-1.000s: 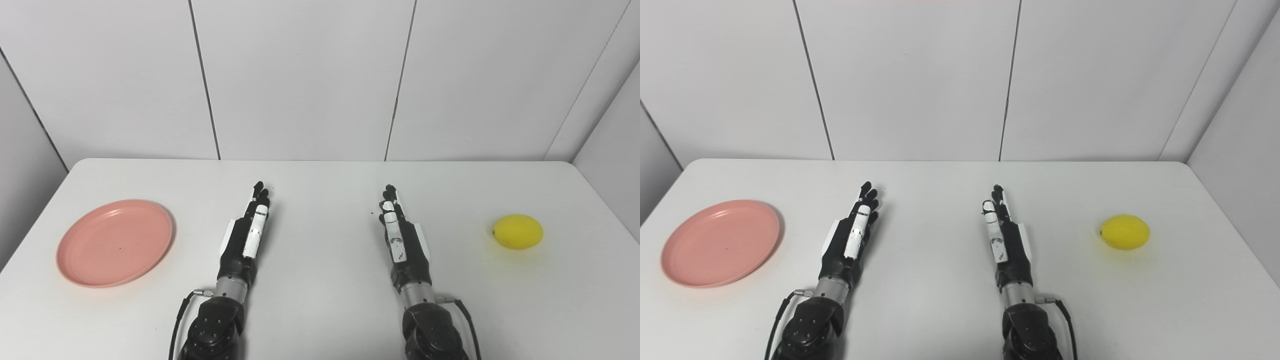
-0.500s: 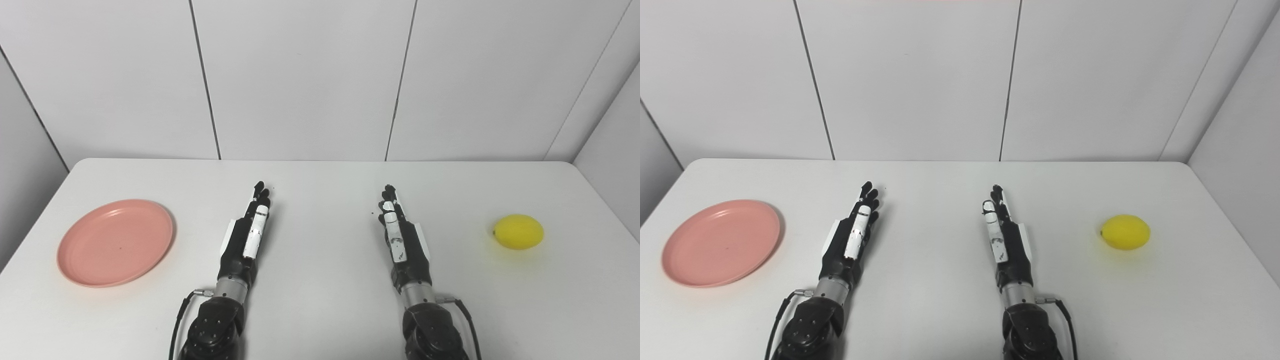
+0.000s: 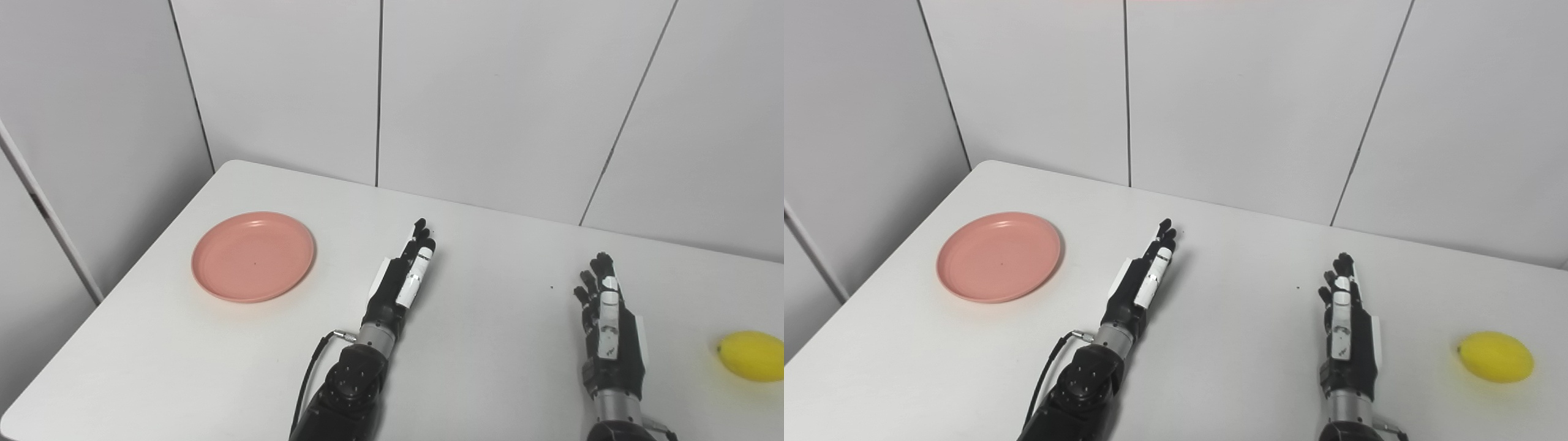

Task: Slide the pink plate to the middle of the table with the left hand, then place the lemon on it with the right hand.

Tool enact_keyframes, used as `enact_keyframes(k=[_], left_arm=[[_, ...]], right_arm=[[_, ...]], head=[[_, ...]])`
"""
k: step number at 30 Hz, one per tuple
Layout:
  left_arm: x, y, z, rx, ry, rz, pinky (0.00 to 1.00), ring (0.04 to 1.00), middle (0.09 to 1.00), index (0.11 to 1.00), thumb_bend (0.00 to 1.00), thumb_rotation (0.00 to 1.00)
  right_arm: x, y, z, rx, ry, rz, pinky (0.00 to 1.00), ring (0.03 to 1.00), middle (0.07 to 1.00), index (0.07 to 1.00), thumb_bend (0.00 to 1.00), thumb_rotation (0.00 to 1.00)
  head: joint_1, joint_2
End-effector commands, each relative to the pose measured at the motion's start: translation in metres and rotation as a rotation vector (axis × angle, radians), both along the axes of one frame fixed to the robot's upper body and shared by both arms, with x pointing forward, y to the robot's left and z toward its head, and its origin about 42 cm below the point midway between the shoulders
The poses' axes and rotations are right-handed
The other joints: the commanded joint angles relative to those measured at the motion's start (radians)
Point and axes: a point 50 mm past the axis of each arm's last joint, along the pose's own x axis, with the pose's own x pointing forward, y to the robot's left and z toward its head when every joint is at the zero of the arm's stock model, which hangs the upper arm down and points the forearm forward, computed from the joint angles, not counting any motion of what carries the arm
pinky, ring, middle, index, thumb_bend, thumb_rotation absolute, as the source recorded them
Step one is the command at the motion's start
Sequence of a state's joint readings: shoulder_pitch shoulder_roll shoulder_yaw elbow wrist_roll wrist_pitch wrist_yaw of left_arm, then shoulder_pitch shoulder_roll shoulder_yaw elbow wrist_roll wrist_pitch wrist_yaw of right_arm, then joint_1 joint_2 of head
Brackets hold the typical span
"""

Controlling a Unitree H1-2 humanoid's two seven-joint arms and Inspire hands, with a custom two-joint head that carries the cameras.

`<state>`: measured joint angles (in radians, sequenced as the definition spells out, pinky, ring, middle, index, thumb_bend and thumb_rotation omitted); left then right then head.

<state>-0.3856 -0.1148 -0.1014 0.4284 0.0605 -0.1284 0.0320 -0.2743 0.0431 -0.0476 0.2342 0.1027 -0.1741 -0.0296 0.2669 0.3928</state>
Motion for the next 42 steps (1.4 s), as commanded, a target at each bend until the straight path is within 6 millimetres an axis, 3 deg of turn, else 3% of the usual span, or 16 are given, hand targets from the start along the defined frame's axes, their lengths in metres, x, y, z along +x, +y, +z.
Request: enact_keyframes(k=[1,11,24,33,38,42], left_arm=[[-0.016,-0.017,-0.027,-0.013,0.050,-0.016,1.00,1.000,1.000,1.000,0.40,1.00],[-0.014,-0.025,-0.036,-0.010,0.078,-0.007,1.00,1.000,1.000,1.000,0.38,1.00],[-0.010,-0.023,-0.032,-0.058,0.018,0.024,1.00,1.000,1.000,1.000,0.42,1.00],[-0.006,-0.008,0.003,-0.072,-0.059,0.079,1.00,0.980,0.976,0.967,0.44,1.00],[-0.001,0.004,0.019,-0.038,-0.103,0.148,0.89,0.883,0.886,0.876,0.43,1.00],[0.004,0.016,0.035,-0.027,-0.148,0.123,0.89,0.875,0.883,0.877,0.43,1.00]], right_arm=[[-0.005,-0.011,-0.009,-0.011,-0.019,-0.006,0.95,0.952,0.962,0.954,0.61,0.96],[-0.007,-0.019,-0.015,-0.044,-0.024,0.009,0.97,0.969,0.980,0.974,0.64,1.00],[-0.011,-0.016,-0.009,-0.044,-0.019,0.029,0.98,0.981,0.994,0.991,0.65,1.00],[-0.011,-0.014,-0.007,-0.043,-0.025,0.027,1.00,0.985,0.994,0.997,0.64,1.00],[-0.012,-0.013,-0.006,-0.034,-0.026,0.025,0.99,0.984,0.996,0.994,0.68,1.00],[-0.012,-0.012,-0.006,-0.030,-0.020,0.029,1.00,0.990,0.999,1.000,0.68,1.00]], head=[[0.000,0.001],[0.090,-0.067],[0.074,-0.063],[0.066,-0.059],[0.070,-0.060],[0.069,-0.058]])
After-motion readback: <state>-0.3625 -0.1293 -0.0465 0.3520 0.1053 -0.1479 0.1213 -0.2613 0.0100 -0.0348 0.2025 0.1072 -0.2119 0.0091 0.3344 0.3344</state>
